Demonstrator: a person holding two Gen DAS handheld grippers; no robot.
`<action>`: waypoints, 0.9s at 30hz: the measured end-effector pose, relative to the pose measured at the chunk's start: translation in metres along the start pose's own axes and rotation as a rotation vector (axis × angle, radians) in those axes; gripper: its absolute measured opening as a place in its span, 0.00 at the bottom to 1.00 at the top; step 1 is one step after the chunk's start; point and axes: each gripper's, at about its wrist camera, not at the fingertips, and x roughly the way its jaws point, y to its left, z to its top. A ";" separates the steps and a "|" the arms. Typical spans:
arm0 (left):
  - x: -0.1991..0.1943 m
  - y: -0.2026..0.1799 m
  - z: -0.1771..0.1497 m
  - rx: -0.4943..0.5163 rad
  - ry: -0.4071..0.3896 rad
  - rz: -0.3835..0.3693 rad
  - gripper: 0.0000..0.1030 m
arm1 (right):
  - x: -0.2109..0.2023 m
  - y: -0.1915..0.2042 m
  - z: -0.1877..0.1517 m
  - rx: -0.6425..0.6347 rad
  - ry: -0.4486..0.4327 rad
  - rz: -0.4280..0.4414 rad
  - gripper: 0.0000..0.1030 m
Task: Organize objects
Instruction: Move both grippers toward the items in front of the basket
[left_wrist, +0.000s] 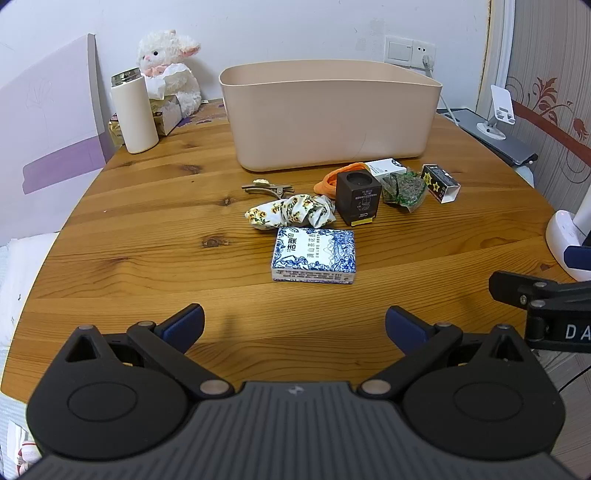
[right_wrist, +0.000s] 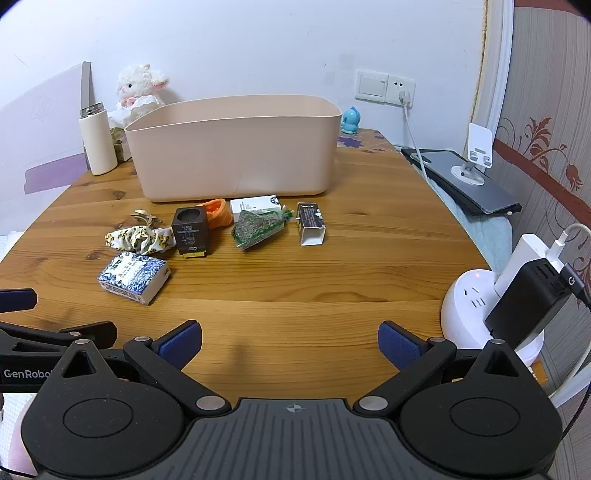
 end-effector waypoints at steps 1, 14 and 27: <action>0.000 0.000 0.000 -0.001 -0.001 0.001 1.00 | 0.000 0.000 0.000 0.000 0.000 0.001 1.00; 0.000 -0.001 -0.001 0.004 -0.003 0.001 1.00 | 0.002 0.001 -0.001 -0.004 0.007 0.009 1.00; 0.000 -0.001 -0.002 0.004 0.001 -0.006 1.00 | 0.001 0.001 -0.002 -0.007 0.008 0.004 1.00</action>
